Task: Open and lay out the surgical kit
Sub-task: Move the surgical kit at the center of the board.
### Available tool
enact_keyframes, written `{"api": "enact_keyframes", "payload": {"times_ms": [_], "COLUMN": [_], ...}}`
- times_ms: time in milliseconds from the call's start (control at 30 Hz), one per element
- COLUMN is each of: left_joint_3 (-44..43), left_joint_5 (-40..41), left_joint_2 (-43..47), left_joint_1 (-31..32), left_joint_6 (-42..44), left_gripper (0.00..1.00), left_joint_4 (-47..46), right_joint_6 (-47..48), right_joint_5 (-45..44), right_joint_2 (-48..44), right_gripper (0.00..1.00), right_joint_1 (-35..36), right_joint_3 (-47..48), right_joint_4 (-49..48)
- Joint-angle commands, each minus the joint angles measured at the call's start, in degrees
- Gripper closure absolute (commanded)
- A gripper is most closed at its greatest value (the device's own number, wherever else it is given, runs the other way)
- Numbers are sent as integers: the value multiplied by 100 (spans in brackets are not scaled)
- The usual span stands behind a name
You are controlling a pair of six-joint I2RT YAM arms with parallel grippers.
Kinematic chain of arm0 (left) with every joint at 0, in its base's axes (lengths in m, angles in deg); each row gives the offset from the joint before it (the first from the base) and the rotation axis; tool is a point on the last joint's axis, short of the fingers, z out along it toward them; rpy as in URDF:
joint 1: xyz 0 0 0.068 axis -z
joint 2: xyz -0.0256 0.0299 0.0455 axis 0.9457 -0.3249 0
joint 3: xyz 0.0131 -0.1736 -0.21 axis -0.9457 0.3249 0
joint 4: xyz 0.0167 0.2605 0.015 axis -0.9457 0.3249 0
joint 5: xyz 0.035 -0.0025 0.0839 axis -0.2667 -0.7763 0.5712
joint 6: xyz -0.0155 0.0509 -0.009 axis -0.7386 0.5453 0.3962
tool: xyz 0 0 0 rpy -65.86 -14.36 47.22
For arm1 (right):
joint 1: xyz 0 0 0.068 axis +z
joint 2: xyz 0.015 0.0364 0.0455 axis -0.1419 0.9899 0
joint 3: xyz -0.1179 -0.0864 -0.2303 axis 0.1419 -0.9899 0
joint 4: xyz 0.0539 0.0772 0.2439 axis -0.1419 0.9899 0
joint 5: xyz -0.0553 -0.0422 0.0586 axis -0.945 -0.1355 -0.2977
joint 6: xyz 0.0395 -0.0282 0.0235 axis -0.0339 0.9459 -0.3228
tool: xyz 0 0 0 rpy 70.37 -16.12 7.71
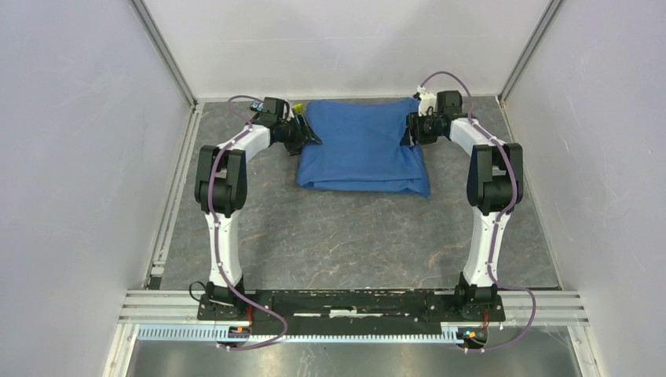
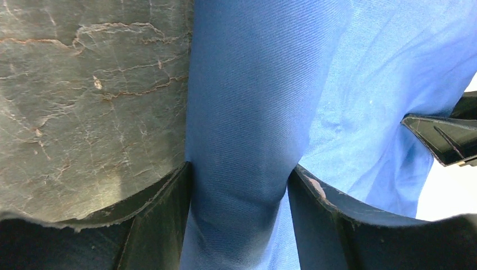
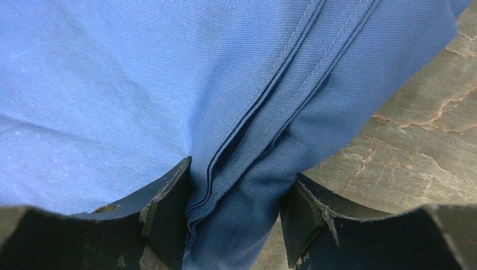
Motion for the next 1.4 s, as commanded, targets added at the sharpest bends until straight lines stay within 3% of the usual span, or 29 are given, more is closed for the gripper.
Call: {"api": "enact_keyframes", "payload": {"times_ms": [0, 700, 1033, 1233, 1367], "left_joint_3": [-138, 138, -473, -487, -486], "left_joint_5": [-340, -127, -138, -132, 184], "left_joint_2": [-78, 184, -77, 260, 885], "left_joint_1": [313, -10, -46, -131, -168], "left_joint_6": [-385, -275, -147, 223, 861], "left_gripper": [33, 32, 31, 19, 11], "left_joint_4": [-310, -334, -40, 63, 79], "right_joint_6": [260, 268, 271, 356, 301], "right_joint_5": [619, 543, 440, 161, 457], "right_joint_2": [142, 555, 273, -13, -510], "right_gripper": [42, 41, 41, 25, 19], "right_joint_1": [163, 707, 831, 425, -134], "right_joint_3": [609, 1061, 589, 847, 721], "right_joint_4": [-212, -174, -299, -106, -260]}}
